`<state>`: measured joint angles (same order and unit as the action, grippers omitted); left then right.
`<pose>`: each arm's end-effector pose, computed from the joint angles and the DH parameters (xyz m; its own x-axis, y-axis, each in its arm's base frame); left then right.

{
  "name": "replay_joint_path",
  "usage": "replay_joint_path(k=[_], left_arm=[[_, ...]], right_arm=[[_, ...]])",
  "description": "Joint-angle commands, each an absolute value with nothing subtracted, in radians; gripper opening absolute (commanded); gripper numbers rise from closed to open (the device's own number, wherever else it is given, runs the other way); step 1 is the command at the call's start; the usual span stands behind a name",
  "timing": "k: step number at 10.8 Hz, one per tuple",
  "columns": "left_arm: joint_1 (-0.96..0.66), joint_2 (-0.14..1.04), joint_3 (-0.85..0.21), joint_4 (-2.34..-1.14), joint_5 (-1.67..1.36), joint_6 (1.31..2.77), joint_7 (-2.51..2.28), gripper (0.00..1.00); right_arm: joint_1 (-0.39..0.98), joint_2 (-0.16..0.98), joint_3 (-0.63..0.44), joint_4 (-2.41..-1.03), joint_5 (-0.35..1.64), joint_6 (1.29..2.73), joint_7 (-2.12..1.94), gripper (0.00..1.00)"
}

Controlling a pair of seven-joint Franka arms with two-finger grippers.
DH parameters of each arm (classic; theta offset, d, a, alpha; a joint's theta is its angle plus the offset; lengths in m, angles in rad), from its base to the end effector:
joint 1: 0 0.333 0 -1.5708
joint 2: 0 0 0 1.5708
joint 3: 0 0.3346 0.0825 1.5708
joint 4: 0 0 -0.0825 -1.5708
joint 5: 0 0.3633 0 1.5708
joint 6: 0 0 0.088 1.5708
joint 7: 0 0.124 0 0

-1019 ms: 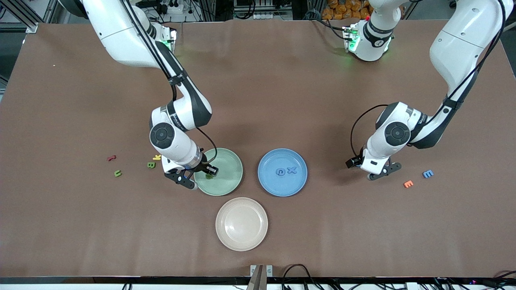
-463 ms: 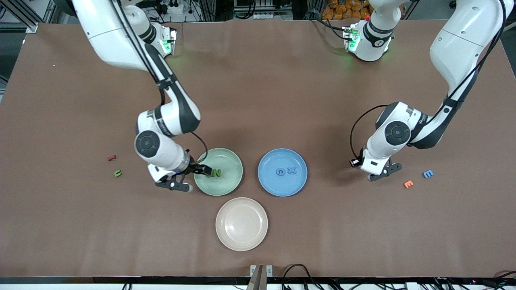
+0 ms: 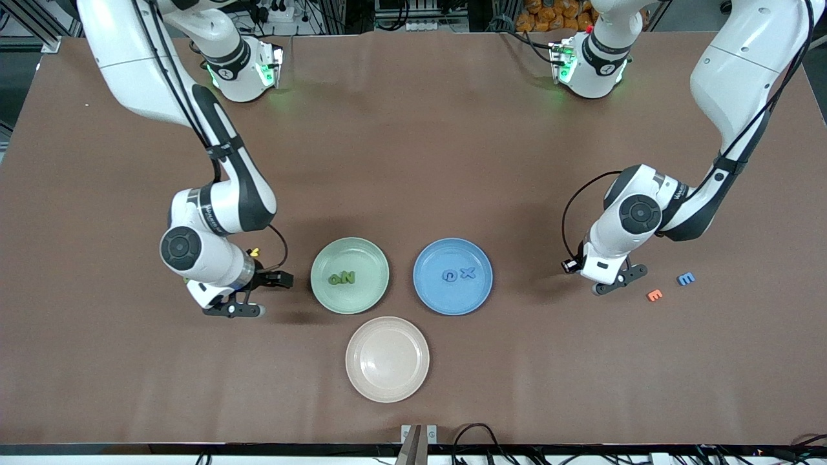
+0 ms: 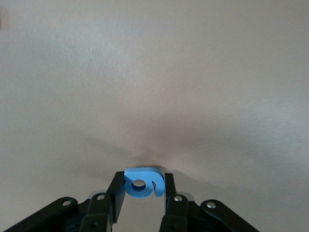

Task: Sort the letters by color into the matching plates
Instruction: 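Release the Z on the green plate while the left gripper lifts the 6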

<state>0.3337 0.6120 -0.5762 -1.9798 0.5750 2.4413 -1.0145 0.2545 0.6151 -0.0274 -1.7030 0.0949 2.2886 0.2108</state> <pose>0.5898 -0.1259 0.2101 0.9192 0.3926 0.0324 0.3934 -0.9190 -0.0266 0.6491 0.1555 0.2459 0.9983 -0.0414 -0.0411 -0.0433 -0.9980 -0.0462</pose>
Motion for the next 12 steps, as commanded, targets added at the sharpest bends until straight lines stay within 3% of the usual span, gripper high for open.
replay_joint_path(k=[1, 7, 12], left_arm=[[0.325, 0.569, -0.62, -1.957, 0.589, 2.381, -1.058, 0.0], [0.272, 0.575, -0.707, -1.839, 0.517, 2.237, -1.172, 0.0], [0.175, 0.584, -0.707, -1.764, 0.448, 2.226, -1.268, 0.0]], right_arm=[[0.192, 0.56, -0.012, -1.796, 0.022, 2.307, 0.141, 1.0], [0.094, 0.446, -0.003, -2.107, 0.009, 2.597, -0.006, 1.0], [0.083, 0.46, -0.003, -2.141, 0.018, 2.663, -0.003, 1.0]])
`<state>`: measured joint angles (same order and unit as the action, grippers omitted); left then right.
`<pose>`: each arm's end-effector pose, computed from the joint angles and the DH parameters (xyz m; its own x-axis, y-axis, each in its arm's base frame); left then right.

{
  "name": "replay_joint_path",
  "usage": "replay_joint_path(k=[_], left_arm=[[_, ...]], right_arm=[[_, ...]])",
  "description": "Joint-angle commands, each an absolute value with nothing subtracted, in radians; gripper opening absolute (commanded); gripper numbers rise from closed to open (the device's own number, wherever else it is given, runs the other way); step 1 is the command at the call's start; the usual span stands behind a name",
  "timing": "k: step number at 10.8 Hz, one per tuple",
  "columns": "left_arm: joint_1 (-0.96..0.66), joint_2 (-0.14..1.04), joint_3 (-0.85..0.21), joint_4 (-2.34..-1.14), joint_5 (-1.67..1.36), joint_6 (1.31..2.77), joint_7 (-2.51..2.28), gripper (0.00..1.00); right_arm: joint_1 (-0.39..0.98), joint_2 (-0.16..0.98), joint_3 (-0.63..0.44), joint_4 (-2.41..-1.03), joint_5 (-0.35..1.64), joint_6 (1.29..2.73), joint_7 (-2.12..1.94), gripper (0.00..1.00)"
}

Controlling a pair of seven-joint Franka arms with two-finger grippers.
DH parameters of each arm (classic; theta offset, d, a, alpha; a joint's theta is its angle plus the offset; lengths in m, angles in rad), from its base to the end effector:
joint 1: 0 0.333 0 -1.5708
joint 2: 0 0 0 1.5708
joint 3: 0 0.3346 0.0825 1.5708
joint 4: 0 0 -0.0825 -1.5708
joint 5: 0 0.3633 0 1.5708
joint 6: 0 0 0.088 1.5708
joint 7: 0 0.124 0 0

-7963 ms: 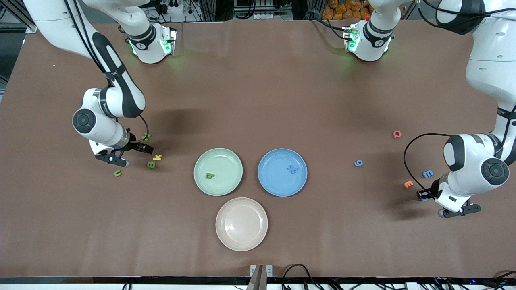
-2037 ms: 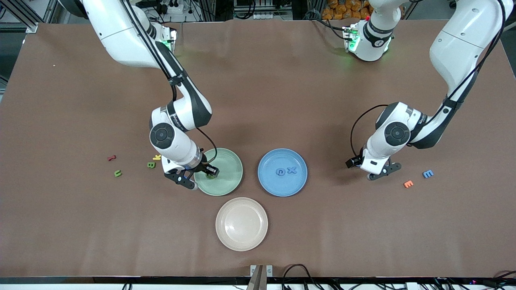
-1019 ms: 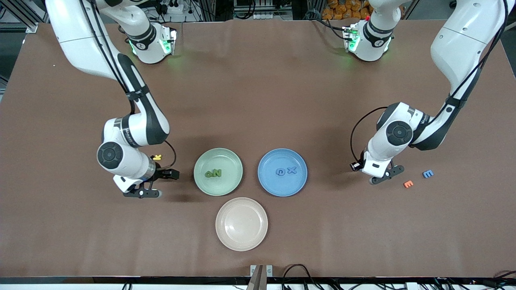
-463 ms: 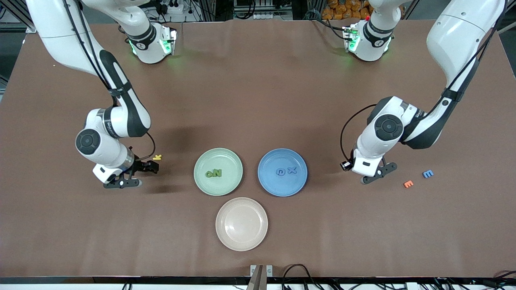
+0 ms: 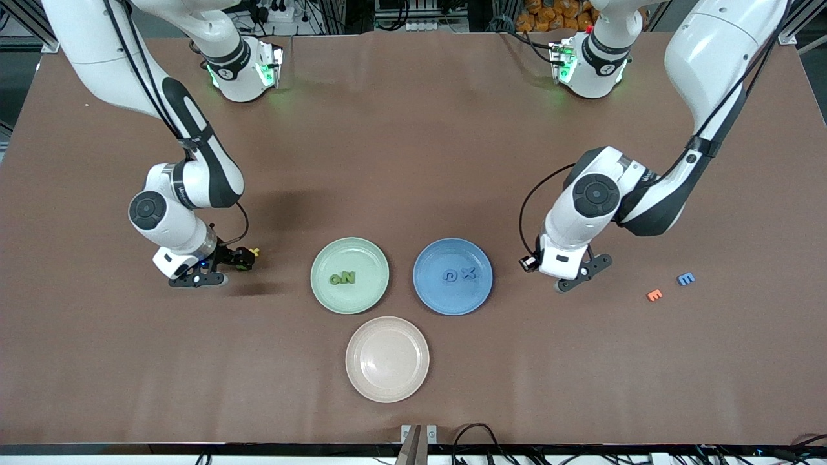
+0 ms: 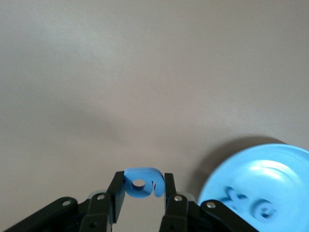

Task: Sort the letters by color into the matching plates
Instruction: 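Release the Z on the green plate while the left gripper lifts the 6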

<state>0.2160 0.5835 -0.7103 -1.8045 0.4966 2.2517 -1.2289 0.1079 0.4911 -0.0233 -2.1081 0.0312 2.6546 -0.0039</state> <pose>0.5945 -0.2477 0.2984 0.8716 0.4889 0.0360 0.4882 -0.8723 0.0271 0.5814 0.0489 0.2017 0.9964 0.0641 0.0556 0.0645 -0.9979 -0.0049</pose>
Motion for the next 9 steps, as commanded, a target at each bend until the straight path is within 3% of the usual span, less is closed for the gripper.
replay_joint_path(k=[1, 9], left_arm=[[0.163, 0.592, -0.707, -1.75, 0.431, 2.226, -1.275, 0.0], [0.045, 0.661, -0.704, -1.646, 0.307, 2.227, -1.368, 0.0]], right_arm=[[0.084, 0.462, -0.003, -2.149, 0.018, 2.675, -0.003, 1.0], [0.084, 0.471, -0.003, -2.164, 0.015, 2.701, -0.008, 0.98]])
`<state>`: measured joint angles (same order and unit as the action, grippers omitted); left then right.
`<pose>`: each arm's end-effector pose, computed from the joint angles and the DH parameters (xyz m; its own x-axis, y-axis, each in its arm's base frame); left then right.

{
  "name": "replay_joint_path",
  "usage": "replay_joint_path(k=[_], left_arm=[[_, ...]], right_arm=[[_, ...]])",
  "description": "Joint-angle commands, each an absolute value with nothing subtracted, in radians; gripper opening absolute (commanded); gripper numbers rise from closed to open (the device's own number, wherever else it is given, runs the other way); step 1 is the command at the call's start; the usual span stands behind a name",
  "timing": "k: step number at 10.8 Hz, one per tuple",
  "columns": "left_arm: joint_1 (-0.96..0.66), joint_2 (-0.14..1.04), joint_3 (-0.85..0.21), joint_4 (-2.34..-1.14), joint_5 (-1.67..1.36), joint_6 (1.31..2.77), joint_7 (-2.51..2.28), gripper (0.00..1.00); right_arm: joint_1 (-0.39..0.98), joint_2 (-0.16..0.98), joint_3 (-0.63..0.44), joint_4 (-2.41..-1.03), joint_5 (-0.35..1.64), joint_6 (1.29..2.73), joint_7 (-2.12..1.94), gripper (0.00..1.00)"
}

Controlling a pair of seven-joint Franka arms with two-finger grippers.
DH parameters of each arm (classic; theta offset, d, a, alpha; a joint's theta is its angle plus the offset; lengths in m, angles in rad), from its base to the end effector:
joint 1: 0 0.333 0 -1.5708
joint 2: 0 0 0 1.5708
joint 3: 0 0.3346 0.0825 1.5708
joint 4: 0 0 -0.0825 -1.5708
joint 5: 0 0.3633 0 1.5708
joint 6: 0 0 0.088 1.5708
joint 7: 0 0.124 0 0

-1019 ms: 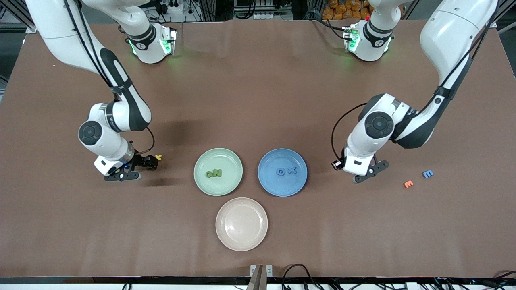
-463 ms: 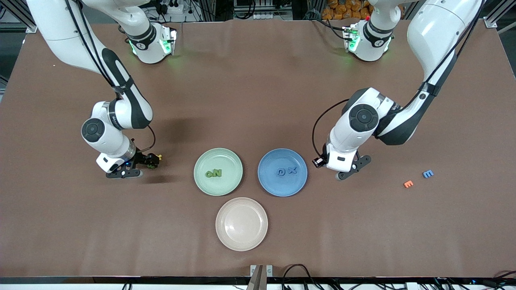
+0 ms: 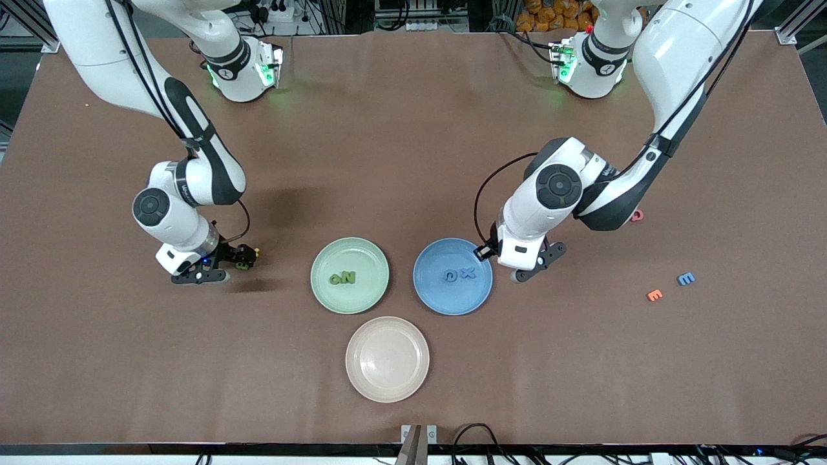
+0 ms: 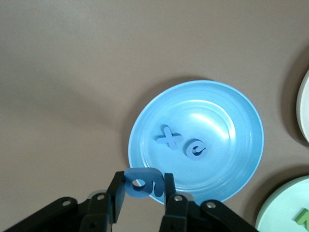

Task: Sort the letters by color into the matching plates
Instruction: 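Place the 6 on the blue plate while the right gripper grasps the B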

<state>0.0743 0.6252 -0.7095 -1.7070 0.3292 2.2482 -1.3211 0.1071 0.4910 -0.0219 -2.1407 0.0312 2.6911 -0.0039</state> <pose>0.5789 -0.3343 0.3144 0.8260 0.5556 -0.0947 0.5635 -0.8179 0.1164 0.5730 0.0482 0.1939 0.9962 0.0640 0.0596 0.0644 -0.9979 -0.0047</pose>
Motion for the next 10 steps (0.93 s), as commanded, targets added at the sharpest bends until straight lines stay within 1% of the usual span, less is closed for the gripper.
replay_joint_path(k=[1, 6, 8, 9, 10], left_arm=[[0.028, 0.676, -0.704, -1.623, 0.304, 2.227, -1.391, 0.0], [-0.044, 0.735, -0.696, -1.56, 0.287, 2.278, -1.48, 0.0], [-0.115, 0.735, -0.631, -1.545, 0.285, 2.299, -1.506, 0.0], [-0.164, 0.736, -0.591, -1.528, 0.287, 2.302, -1.532, 0.2], [-0.201, 0.736, -0.54, -1.525, 0.29, 2.304, -1.522, 0.99]], right_arm=[[0.084, 0.471, -0.003, -2.164, 0.009, 2.701, -0.008, 0.94], [0.084, 0.474, -0.003, -2.164, 0.005, 2.701, -0.017, 0.8], [0.084, 0.476, -0.003, -2.163, 0.005, 2.701, -0.041, 0.73], [0.084, 0.476, -0.003, -2.163, 0.005, 2.703, -0.041, 0.69], [0.086, 0.476, -0.003, -2.163, 0.005, 2.703, -0.043, 0.66]])
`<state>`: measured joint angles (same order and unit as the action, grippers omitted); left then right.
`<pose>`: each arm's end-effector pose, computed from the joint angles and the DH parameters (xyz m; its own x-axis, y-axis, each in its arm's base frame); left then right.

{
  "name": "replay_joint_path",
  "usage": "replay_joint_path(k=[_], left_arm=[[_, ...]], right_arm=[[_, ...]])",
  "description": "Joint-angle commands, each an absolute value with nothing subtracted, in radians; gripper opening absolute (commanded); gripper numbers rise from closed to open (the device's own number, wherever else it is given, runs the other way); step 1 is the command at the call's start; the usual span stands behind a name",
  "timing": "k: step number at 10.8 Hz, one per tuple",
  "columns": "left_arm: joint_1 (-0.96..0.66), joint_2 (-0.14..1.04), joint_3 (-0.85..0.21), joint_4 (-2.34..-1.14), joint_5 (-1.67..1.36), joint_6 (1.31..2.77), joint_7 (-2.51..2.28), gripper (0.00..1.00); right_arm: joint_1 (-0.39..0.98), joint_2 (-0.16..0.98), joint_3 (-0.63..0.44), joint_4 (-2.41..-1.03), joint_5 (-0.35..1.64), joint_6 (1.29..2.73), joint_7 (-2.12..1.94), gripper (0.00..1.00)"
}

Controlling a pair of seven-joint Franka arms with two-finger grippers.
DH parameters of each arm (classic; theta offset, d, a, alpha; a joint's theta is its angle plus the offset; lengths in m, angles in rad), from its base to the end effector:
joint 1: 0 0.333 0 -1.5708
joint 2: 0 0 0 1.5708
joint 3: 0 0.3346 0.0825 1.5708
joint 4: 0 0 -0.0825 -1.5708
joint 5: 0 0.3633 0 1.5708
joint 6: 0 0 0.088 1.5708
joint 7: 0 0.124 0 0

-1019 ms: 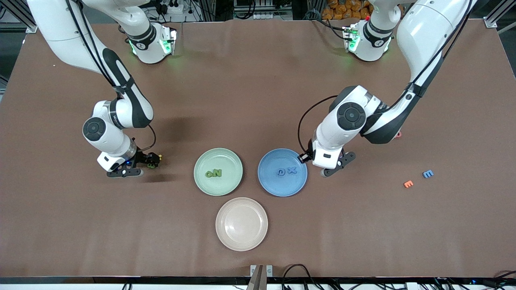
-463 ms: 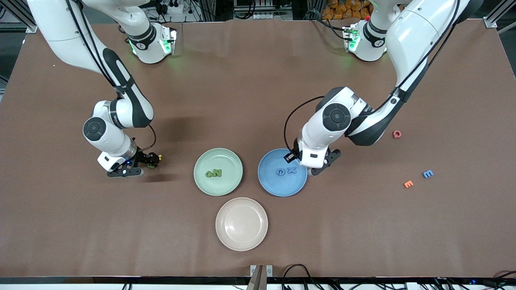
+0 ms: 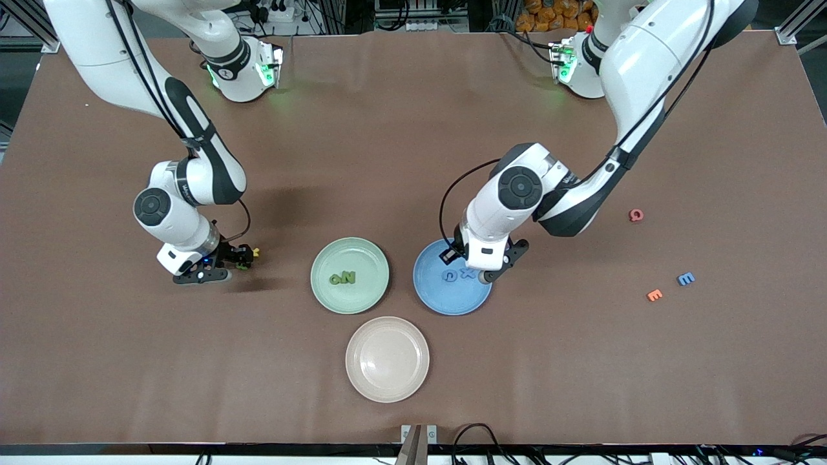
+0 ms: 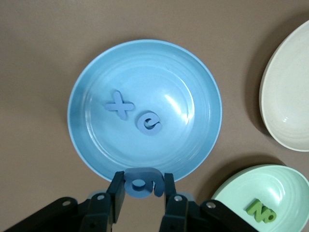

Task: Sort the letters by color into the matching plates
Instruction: 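Place the 6 on the blue plate while the right gripper grasps the B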

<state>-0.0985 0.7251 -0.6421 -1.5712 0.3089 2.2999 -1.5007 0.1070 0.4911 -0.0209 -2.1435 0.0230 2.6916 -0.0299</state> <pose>0.5786 -0.4064 0.3013 0.7489 0.6478 -0.1394 0.6626 -0.7296 0.1692 0.5719 0.0488 0.1929 0.9935 0.0980 0.0572 0.0982 -0.9952 0.0004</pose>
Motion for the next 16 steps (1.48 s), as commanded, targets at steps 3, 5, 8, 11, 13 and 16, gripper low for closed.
replay_joint_path(k=[3, 5, 8, 11, 13, 16], left_arm=[[-0.216, 0.729, -0.518, -1.526, 0.305, 2.304, -1.508, 1.0], [-0.198, 0.726, -0.518, -1.535, 0.305, 2.298, -1.448, 1.0], [-0.175, 0.716, -0.515, -1.542, 0.305, 2.212, -1.32, 1.0], [-0.132, 0.696, -0.515, -1.543, 0.305, 2.116, -1.195, 1.0], [-0.069, 0.654, -0.515, -1.595, 0.307, 2.088, -1.128, 1.0], [0.018, 0.588, -0.515, -1.676, 0.316, 2.088, -1.034, 1.0]], right_arm=[[0.086, 0.477, -0.003, -2.161, 0.006, 2.704, -0.041, 0.64], [0.086, 0.479, -0.003, -2.161, 0.006, 2.704, -0.041, 0.57], [0.087, 0.48, -0.003, -2.16, 0.006, 2.704, -0.041, 0.41], [0.089, 0.48, -0.003, -2.158, 0.008, 2.706, -0.041, 0.34], [0.09, 0.489, -0.003, -2.16, 0.009, 2.727, -0.041, 0.32], [0.092, 0.489, -0.003, -2.157, 0.009, 2.727, -0.04, 0.27]])
